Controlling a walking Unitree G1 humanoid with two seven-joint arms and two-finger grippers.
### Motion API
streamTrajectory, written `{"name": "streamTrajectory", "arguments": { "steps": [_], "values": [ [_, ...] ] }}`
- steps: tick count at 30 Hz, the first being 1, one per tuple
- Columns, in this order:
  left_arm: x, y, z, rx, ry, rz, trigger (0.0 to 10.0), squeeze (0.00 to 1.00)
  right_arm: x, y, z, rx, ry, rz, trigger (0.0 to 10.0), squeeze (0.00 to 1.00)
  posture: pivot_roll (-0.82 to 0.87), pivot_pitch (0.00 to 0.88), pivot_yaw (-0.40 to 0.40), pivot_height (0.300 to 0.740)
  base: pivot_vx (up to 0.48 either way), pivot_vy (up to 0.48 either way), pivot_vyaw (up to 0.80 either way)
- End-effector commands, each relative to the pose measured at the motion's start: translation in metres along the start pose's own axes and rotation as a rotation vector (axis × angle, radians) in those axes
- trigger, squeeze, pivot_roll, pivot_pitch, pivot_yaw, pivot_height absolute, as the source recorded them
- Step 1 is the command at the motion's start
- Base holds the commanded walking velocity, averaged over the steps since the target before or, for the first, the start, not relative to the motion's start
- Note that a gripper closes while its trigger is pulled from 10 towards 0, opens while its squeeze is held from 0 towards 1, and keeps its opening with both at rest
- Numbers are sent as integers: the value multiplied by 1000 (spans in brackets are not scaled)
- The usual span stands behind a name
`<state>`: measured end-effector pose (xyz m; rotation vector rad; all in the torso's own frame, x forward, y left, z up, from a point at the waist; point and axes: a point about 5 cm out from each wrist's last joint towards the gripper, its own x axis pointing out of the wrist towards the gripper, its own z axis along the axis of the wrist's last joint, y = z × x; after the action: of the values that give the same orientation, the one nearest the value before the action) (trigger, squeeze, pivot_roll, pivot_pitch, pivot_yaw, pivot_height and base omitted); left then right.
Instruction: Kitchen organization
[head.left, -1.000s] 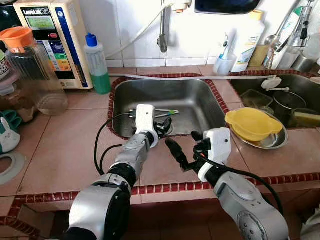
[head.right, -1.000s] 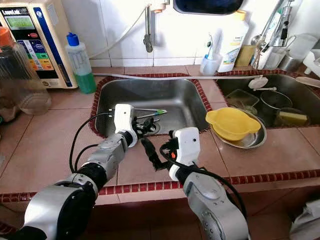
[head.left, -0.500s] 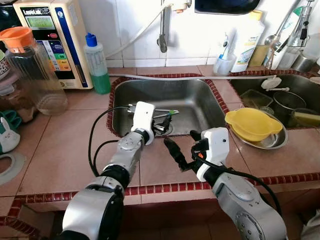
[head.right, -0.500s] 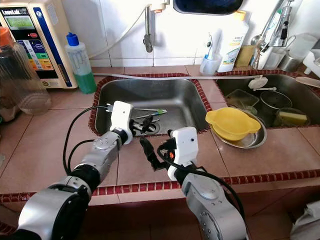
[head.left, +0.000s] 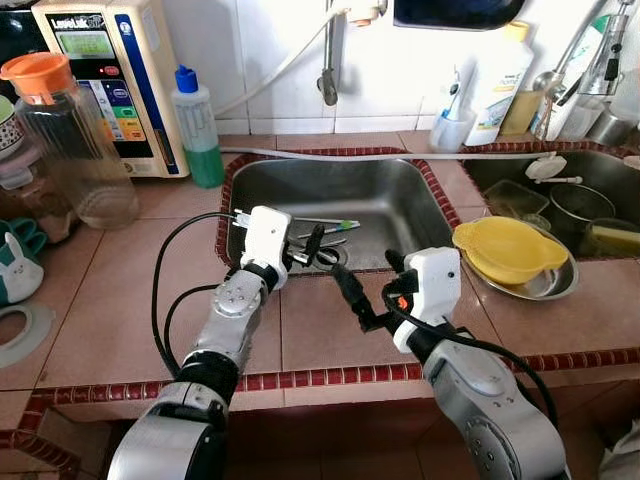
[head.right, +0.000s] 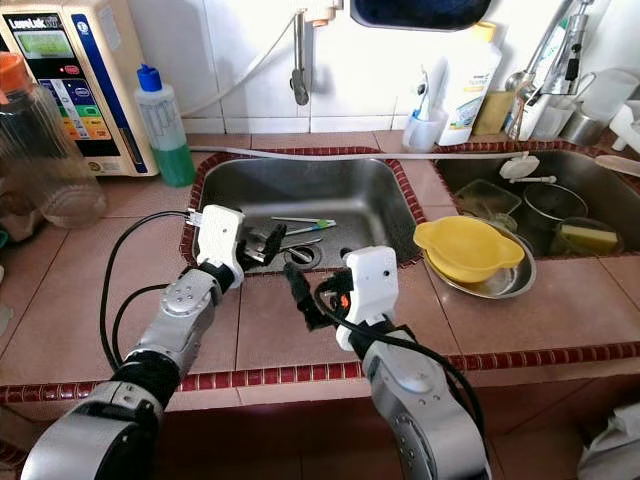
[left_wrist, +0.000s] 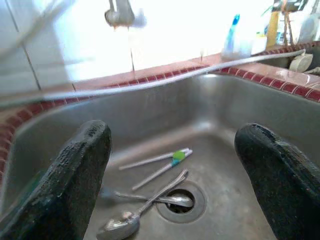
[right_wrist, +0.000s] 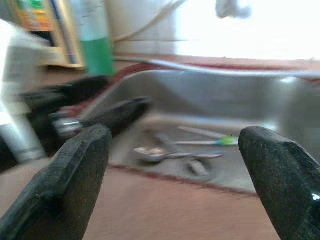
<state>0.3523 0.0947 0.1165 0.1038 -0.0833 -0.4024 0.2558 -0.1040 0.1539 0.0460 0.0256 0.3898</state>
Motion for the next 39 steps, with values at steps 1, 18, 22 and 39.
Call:
{"name": "streamTrajectory", "arguments": {
  "steps": [1, 18, 22, 39],
  "values": [
    [-1, 1, 6, 47, -20, -14, 10000, 1000, 0, -10, 6, -51, -29, -67, 10000, 1000, 31, 0, 27, 740, 0, 0, 0],
    [-22, -13, 14, -44, 28, -173, 10000, 0, -6, -104, 17, -510, 150, -499, 10000, 0, 46, 0, 28, 740, 0, 0, 0],
    [-25, -15, 17, -41, 45, -203, 10000, 0, -8, -109, 17, -508, 185, -495, 10000, 0, 47, 0, 30, 740, 0, 0, 0],
    [-27, 12, -3, 79, 199, -275, 10000, 0, -21, -156, 2, -472, 361, -336, 10000, 0, 48, 0, 11, 740, 0, 0, 0]
  ]
}}
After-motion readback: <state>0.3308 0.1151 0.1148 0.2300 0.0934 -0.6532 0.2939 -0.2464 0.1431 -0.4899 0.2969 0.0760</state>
